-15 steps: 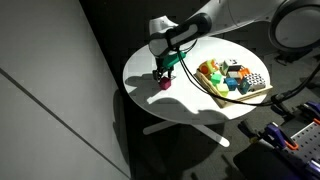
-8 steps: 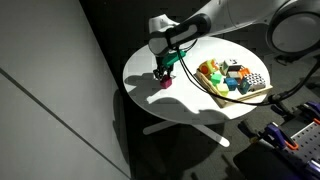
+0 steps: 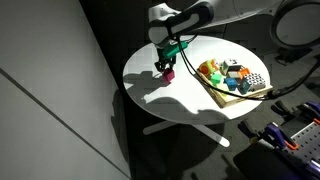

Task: Pick up the mulberry pink block and put it in the wooden tray

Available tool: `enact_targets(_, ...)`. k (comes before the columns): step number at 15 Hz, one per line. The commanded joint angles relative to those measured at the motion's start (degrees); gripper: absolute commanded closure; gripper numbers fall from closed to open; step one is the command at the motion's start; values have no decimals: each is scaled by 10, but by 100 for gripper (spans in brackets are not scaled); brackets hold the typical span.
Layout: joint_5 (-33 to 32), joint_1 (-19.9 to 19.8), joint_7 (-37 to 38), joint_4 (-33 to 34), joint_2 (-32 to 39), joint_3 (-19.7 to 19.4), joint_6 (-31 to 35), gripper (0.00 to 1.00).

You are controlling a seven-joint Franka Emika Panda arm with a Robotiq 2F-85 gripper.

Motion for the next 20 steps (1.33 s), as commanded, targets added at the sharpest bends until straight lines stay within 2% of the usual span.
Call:
enact_targets(1, -2, -1, 20, -30, -40, -11, -36, 69)
enact_targets(8, 3, -15, 19, -109, -105, -27, -54, 69)
enact_targets(15, 9, -38, 6, -252, -198, -26, -46, 69)
enact_targets(16, -3, -51, 13, -271, -211, -10, -48, 69)
enact_targets(20, 1, -71, 13, -354, -270, -5, -41, 69)
